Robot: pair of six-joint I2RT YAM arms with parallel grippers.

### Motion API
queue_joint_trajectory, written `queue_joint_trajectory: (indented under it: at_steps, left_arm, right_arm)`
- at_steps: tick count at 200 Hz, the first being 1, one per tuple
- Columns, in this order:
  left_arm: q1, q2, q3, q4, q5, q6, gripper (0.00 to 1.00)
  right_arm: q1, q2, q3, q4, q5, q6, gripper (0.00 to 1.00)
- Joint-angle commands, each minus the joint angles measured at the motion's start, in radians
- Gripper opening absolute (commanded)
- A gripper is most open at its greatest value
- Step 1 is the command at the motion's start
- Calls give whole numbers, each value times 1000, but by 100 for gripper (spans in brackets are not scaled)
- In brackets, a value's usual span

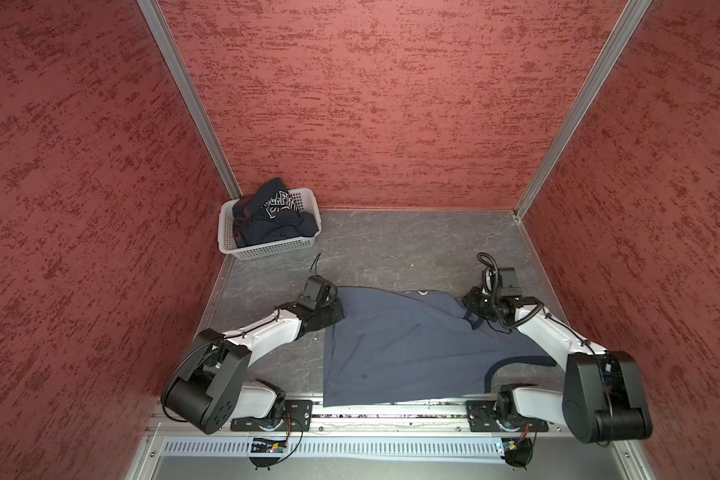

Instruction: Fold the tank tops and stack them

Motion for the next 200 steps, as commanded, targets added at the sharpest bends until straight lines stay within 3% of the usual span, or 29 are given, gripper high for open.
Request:
queue_joint_trajectory:
  at_steps: [1,24,73,112,144,177,200]
  left_arm:
    - [-5,-18,12,-13,-38,12,5]
    - [-8,-26,11,-14,-39,6,1]
    - [-15,-121,3,-63,-81,3,0]
    - [-14,-141,-1,-78,-83,6,0]
    - [-17,-154,-8,-74,-82,-3,0]
    - [-18,-177,-3,-94,-89,-6,0]
    - [-17,-219,3,-124,-104,-4,0]
  right_arm:
    - [1,29,18,53,-68,-22,39]
    - [2,83,43,54,-118,-22,40]
    - [3,-20,-2,-57,70,17,47]
    - [6,-125,-80,-95,50,60,47]
    - [14,-115,-121,-65,3,70,46]
    - [38,-104,-103,-58,-55,73,41]
    - [46,-138,-75,-90,-76,65,25]
